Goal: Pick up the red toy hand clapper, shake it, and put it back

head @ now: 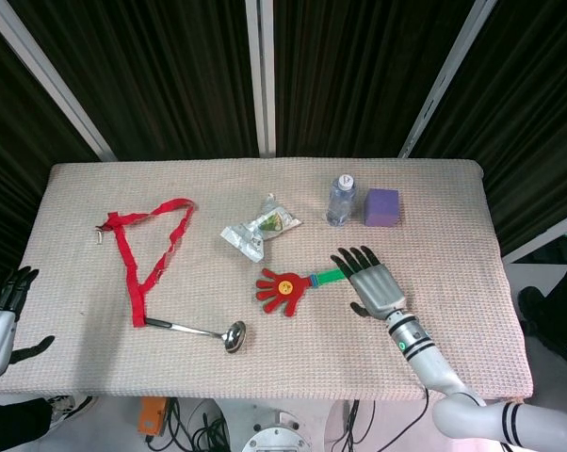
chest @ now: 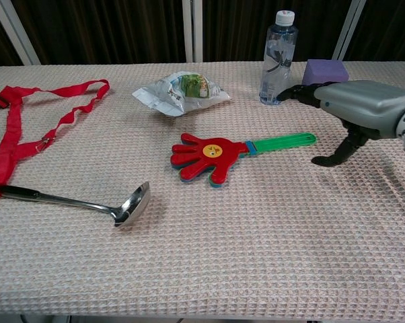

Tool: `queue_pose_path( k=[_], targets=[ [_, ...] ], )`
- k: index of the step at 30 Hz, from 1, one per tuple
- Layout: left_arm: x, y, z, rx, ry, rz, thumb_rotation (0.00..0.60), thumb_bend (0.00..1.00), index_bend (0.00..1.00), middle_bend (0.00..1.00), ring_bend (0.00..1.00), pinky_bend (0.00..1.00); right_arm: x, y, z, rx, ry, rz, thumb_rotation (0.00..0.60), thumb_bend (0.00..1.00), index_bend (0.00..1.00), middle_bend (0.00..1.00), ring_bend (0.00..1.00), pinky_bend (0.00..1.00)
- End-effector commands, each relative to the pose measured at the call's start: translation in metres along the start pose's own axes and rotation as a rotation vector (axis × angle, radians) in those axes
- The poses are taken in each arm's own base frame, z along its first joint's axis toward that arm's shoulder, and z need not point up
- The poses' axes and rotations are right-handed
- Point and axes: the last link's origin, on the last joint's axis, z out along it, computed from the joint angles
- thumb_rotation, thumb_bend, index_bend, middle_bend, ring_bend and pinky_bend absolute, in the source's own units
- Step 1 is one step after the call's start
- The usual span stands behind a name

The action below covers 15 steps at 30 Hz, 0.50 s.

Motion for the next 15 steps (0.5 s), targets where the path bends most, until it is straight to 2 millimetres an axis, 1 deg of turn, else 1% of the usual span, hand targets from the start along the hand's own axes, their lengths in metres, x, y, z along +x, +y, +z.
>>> queue_pose_path(
  k=[1,4,8,15],
  targets=[
    [0.001,0.001,0.001,-0.003,0.0,0.001,0.6,0.06,0.07,0.04,0.0,0.01,-0.001,-0.02,0.025,0.014,0.007,-0.005,0.6,0.22,0.07,0.0,0.0,0.0],
    [0.001,0.002,0.001,-0.008,0.001,0.003,0.6,0.06,0.07,0.04,0.0,0.01,-0.004,-0.031,0.039,-0.002,0.016,0.016,0.6,0.23,0.12,0.0,0.0,0.0],
    [0.002,0.002,0.001,-0.009,0.002,0.004,0.6,0.06,0.07,0.04,0.0,0.01,-0.01,-0.041,0.051,-0.019,-0.002,0.042,0.6,0.23,0.16,0.0,0.0,0.0],
    [0.002,0.002,0.001,-0.01,0.0,0.003,0.6,0.06,0.07,0.04,0.0,0.01,-0.017,-0.06,0.066,-0.032,-0.008,0.067,0.6,0.23,0.23,0.01,0.0,0.0]
  ],
)
